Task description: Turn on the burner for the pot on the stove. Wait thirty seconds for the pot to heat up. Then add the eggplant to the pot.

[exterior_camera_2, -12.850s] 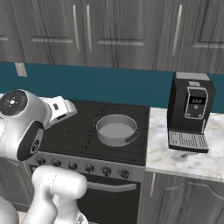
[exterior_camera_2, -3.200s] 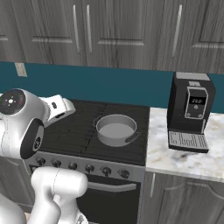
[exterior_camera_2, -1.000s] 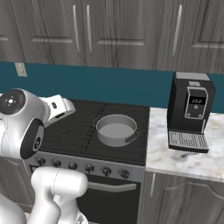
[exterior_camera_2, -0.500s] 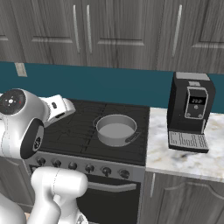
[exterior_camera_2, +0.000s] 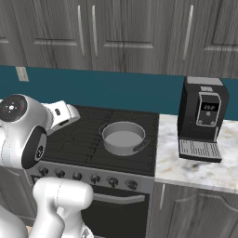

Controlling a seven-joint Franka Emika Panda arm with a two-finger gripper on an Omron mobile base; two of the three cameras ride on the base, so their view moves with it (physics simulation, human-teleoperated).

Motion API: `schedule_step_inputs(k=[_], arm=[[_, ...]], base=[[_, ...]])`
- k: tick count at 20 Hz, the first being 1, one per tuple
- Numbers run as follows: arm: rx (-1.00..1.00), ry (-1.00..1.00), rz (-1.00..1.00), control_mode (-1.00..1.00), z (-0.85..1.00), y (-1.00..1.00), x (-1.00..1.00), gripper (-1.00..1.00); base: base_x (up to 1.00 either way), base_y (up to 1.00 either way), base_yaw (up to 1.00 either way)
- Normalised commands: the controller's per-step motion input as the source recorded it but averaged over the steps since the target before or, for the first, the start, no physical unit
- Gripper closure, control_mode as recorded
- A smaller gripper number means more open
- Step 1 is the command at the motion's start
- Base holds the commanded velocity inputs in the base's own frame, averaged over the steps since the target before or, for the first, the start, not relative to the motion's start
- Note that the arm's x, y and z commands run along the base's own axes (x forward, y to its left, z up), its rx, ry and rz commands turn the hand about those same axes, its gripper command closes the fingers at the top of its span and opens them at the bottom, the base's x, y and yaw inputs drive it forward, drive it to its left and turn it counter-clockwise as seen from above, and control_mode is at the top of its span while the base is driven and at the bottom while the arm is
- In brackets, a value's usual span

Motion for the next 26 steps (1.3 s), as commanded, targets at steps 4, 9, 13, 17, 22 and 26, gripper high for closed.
schedule_step_inputs(k=[4,9,13,17,22,26], arm=[[0.00,0.00,0.00,-1.00,0.00,0.00,0.00,-1.00],[0.00,0.00,0.00,-1.00,0.00,0.00,0.00,-1.00],[0.00,0.00,0.00,-1.00,0.00,0.00,0.00,-1.00],[0.00,0.00,0.00,-1.00,0.00,0.00,0.00,-1.00],[0.00,0.00,0.00,-1.00,0.00,0.00,0.00,-1.00],[0.00,0.00,0.00,-1.00,0.00,0.00,0.00,-1.00]], base=[[0.00,0.00,0.00],[0.00,0.00,0.00],[0.00,0.00,0.00],[0.00,0.00,0.00],[0.00,0.00,0.00],[0.00,0.00,0.00]])
